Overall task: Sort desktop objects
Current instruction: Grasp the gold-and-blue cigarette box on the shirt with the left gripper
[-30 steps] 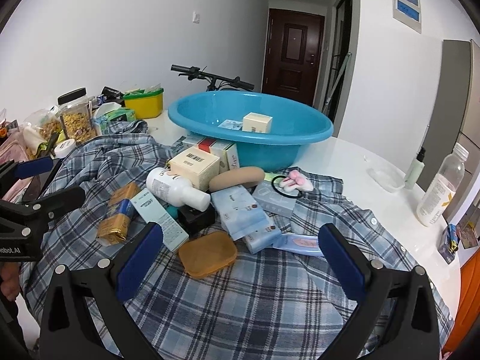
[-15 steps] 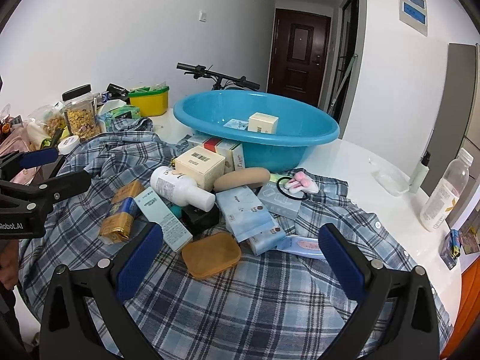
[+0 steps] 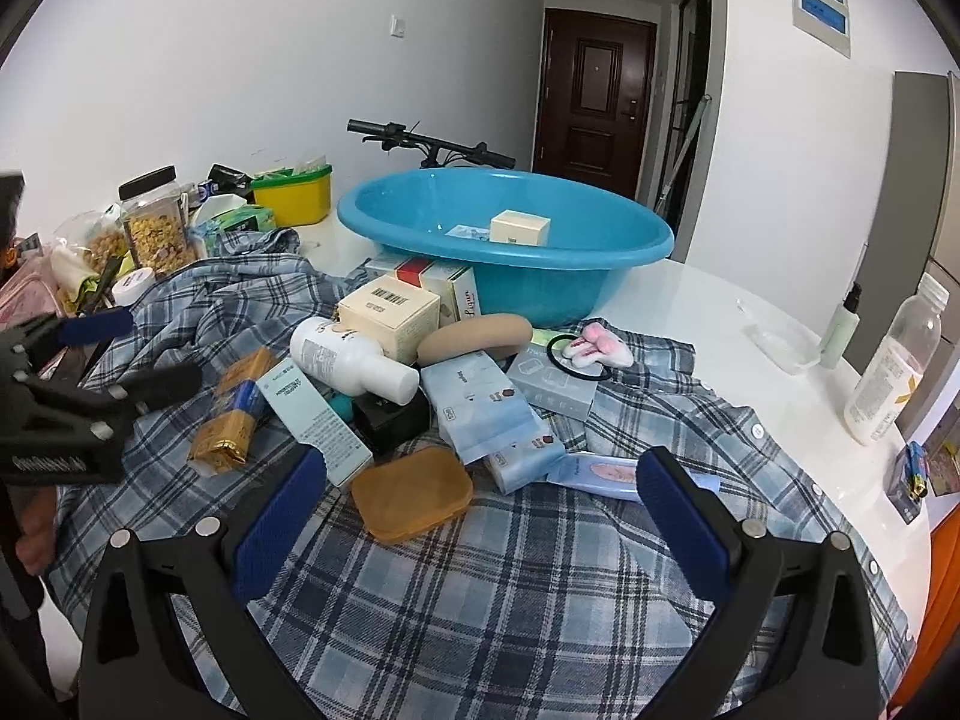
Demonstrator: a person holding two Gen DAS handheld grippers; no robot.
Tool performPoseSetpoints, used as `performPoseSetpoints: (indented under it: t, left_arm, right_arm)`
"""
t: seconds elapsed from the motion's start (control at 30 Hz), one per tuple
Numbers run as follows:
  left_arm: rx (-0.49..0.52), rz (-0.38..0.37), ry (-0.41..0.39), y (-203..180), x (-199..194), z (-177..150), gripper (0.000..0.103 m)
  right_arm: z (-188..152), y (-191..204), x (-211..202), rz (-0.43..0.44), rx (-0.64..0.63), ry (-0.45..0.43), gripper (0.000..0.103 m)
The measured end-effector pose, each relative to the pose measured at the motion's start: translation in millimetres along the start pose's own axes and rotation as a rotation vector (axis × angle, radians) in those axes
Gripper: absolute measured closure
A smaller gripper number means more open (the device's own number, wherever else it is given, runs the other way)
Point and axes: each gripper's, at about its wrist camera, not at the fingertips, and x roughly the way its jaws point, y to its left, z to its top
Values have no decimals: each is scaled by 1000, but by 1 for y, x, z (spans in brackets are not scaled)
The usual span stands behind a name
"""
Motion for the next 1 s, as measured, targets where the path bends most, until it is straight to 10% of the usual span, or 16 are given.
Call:
performPoseSetpoints:
  t: [0.4,0.53,1.0]
  left_arm:
    - [-49,-14,152,2,60,-11,1]
    - [-60,-33,215,3,77,-17,30]
    - [-98,-125,97,18,42,-13,42]
  right_arm:
    - [-11,-5,7,12,2,29,0]
    - [-12,-7,8,10,3,32,0]
    - [-10,-8,15,16,7,42,0]
